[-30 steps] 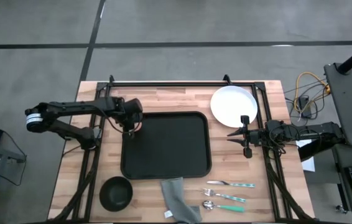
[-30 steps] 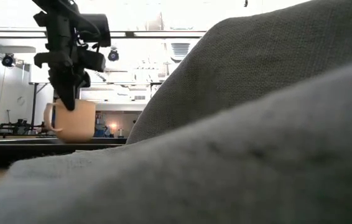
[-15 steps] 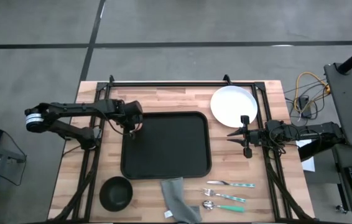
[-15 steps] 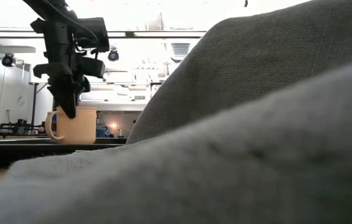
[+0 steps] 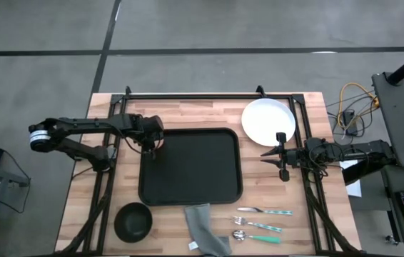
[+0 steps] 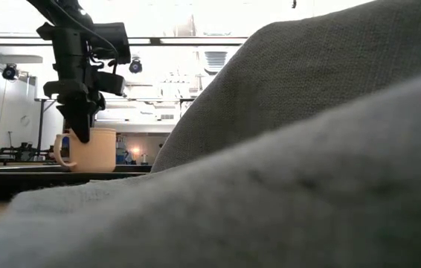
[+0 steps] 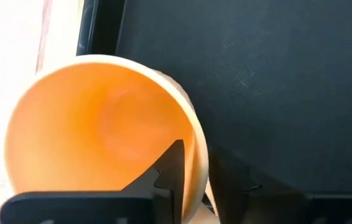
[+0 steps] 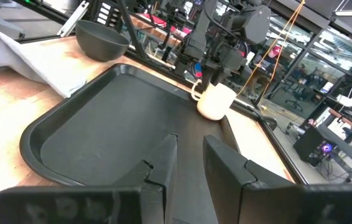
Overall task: Set up tray
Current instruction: Put the orange mug on the black tray, then put the white plate on the black tray to the bottom right of the yellow cup
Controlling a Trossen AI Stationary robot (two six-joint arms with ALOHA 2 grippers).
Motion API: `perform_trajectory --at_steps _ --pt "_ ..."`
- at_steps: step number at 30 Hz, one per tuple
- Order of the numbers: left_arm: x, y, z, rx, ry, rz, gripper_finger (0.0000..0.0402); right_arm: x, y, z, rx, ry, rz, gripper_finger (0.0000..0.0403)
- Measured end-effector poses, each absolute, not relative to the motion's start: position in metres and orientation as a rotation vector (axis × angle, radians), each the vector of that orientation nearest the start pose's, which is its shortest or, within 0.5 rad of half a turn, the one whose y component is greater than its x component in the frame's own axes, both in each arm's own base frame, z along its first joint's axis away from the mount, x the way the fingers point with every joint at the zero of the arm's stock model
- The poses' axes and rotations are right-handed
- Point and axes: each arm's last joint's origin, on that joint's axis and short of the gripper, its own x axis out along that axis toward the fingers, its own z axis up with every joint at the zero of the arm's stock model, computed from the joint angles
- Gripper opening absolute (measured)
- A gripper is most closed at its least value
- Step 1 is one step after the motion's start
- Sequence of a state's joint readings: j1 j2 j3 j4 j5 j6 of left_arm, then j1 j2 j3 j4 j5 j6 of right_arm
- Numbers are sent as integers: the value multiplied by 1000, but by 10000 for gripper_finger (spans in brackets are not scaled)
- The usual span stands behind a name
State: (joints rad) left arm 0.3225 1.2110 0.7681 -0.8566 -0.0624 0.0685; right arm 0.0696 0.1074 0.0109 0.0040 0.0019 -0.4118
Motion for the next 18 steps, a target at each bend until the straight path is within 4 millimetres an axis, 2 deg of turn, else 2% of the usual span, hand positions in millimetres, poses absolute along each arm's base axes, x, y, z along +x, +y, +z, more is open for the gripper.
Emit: perform_trajectory --at_steps 10,18 --pt "190 65 208 -112 1303 283 119 103 7 159 -415 77 86 68" --pt "199 68 241 -86 1243 278 127 103 7 159 -415 77 85 68"
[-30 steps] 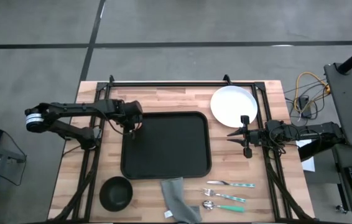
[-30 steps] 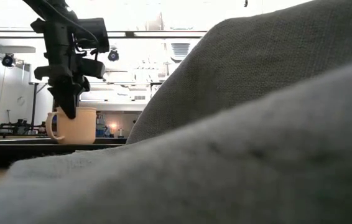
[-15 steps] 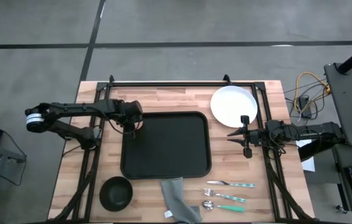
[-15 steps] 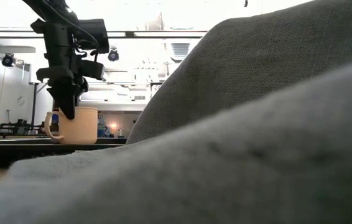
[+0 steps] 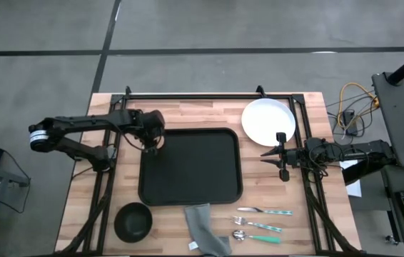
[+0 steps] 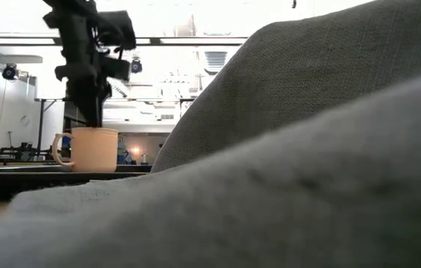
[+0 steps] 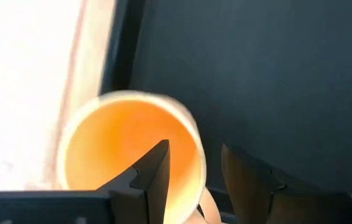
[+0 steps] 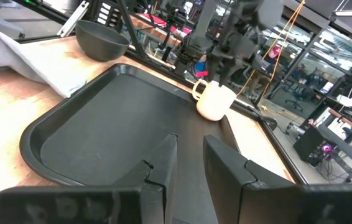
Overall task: Set up tray
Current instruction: Put the white plate on the black tray to the bottom right of the yellow cup
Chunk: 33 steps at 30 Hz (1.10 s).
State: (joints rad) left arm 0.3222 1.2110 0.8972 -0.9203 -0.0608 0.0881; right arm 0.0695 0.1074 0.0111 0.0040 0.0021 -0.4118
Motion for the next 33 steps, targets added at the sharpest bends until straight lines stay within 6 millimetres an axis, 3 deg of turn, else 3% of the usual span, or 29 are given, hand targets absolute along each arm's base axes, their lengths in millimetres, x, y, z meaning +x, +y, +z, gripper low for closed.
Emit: perform_trajectory --at_steps 9,14,18,24,27,33 --pt "213 73 280 -190 1061 372 128 103 7 159 -415 77 86 68" --pt "218 68 271 -199 990 371 128 103 7 159 -415 77 86 68" --pt "228 55 260 -140 786 299 128 103 7 159 -415 77 85 68" --pt "216 26 254 -145 672 210 128 103 7 159 -415 77 86 68" --pt "208 9 256 -125 535 131 128 103 7 159 -415 77 86 68" --pt "179 -8 246 -73 358 58 128 103 7 159 -415 77 86 68"
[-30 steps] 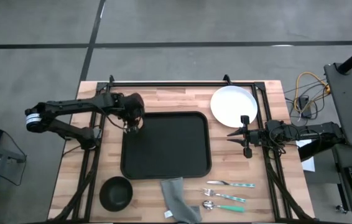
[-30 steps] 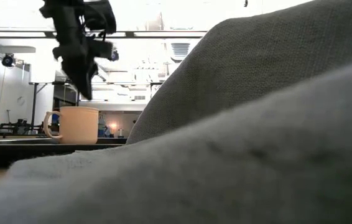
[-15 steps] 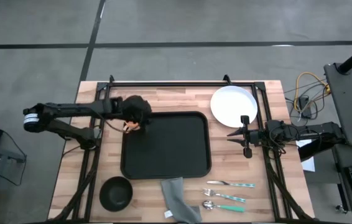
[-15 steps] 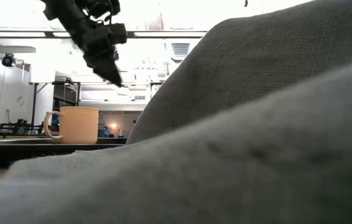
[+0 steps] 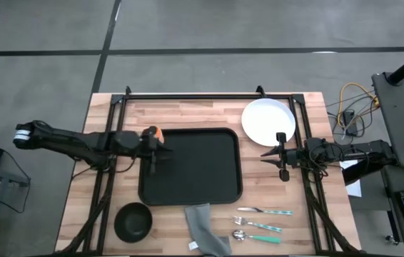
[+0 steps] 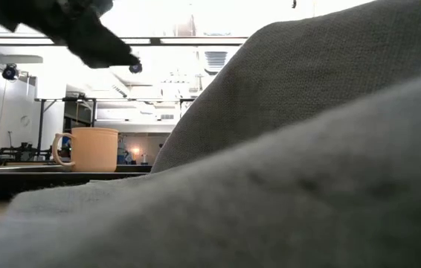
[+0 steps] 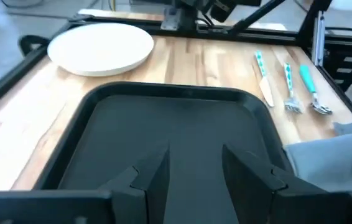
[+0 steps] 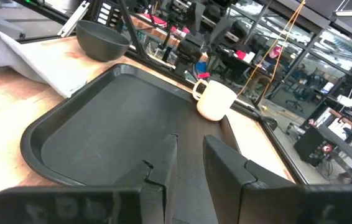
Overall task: Set up tray
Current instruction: Put the white plate on the black tray to the bottom right of the yellow cup
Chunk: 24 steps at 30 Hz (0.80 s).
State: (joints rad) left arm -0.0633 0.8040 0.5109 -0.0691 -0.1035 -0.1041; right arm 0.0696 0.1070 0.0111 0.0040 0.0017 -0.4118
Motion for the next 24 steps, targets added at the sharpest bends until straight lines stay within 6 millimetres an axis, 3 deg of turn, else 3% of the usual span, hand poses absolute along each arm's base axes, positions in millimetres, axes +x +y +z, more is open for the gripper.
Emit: perform_trajectory --at_steps 6,15,24 --pt "145 -7 227 -89 274 59 128 103 7 159 -415 77 86 68" --pt "118 -5 189 -73 -62 37 128 103 7 159 -415 77 86 68" --pt "101 -4 188 -49 -213 30 128 103 7 159 -415 77 86 68"
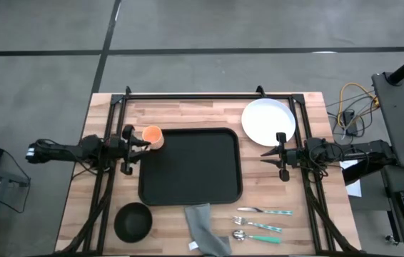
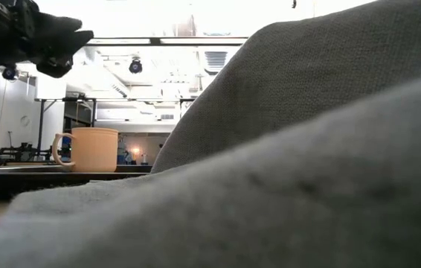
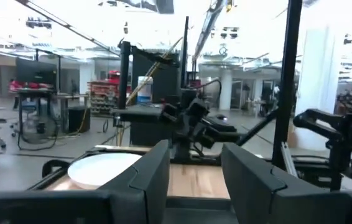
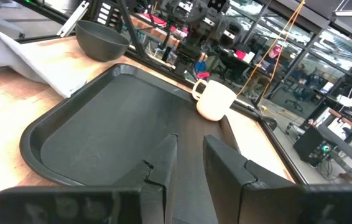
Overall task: Set up tray
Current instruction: Put the white plate on the black tray to the bottom right of the yellow cup
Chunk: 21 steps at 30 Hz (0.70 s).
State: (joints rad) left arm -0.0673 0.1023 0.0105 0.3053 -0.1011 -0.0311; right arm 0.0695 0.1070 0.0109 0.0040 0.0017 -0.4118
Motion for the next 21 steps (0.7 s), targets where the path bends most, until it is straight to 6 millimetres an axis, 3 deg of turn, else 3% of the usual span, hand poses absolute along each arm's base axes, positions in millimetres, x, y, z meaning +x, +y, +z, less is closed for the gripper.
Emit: perform_trajectory --at_steps 7,21 --pt "96 -6 185 -36 -194 -46 128 103 7 159 -415 77 86 68" --pt "97 -6 169 43 -23 -35 128 103 7 159 -415 77 86 68"
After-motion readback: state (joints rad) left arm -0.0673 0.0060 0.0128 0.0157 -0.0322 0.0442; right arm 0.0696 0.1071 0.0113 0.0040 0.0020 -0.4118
